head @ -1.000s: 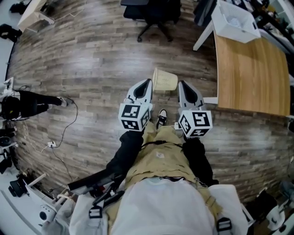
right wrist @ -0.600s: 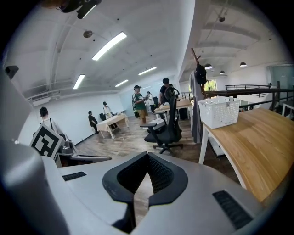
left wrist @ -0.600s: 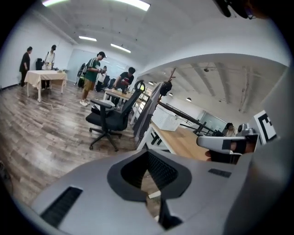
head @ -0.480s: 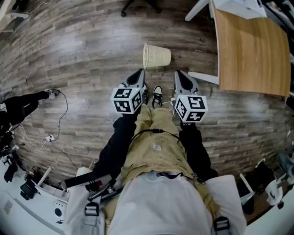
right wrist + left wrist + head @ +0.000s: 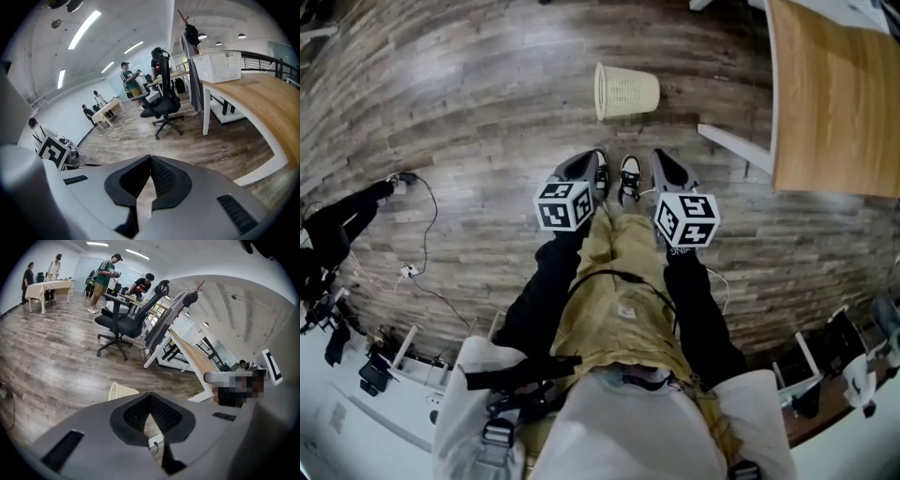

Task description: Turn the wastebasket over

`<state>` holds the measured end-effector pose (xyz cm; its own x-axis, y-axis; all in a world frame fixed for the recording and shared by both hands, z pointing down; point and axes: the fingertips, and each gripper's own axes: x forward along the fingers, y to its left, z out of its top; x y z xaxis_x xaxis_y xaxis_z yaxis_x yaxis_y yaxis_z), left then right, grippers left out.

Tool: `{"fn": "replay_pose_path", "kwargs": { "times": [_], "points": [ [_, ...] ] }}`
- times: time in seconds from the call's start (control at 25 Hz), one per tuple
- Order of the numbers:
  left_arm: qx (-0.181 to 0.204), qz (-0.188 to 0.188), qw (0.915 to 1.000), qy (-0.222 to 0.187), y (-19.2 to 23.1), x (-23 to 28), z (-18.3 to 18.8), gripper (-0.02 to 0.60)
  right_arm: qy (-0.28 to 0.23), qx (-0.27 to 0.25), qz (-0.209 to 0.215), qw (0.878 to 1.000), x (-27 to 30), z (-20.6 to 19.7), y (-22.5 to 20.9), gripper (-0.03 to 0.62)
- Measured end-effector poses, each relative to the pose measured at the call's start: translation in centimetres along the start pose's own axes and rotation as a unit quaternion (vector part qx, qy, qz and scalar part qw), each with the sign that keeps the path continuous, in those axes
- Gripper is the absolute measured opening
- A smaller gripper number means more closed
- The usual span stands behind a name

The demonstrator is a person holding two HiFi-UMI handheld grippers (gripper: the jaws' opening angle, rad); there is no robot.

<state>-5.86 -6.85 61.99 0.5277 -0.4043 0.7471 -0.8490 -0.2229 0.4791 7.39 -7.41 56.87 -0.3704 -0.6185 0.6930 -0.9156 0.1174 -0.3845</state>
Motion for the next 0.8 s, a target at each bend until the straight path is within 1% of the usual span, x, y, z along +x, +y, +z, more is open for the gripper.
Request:
{"fn": "replay_pose_path", "kwargs": {
  "times": [0.16,0.28,0.4,0.56,0.72,0.8],
  "points": [
    [0.002,-0.001,0.9992,0.039,2.3,3.9,-3.8,0.002,0.047,0.010,0.017,0.999,4.3,-5.0,-2.0,0.020],
    [0.007,-0.003,0.9975,0.071,4.8,6.5,-6.5,0.002,0.078,0.012,0.019,0.997,7.7,-8.3,-4.2,0.020],
    [-0.001,0.006,0.9960,0.089,7.5,8.4,-8.5,0.002,0.107,0.004,0.022,0.994,10.9,-11.1,-6.0,0.020],
    [-0.018,0.014,0.9937,0.109,9.8,10.4,-10.1,0.002,0.135,-0.016,0.043,0.990,15.1,-13.5,-7.1,0.020],
    [-0.035,-0.003,0.9922,0.120,11.6,14.0,-11.5,0.002,0.150,-0.023,0.058,0.987,18.9,-15.1,-8.2,0.020],
    [-0.027,-0.011,0.9913,0.129,12.4,15.8,-11.9,0.002,0.155,-0.026,0.062,0.986,20.6,-15.9,-8.8,0.021]
  ]
}}
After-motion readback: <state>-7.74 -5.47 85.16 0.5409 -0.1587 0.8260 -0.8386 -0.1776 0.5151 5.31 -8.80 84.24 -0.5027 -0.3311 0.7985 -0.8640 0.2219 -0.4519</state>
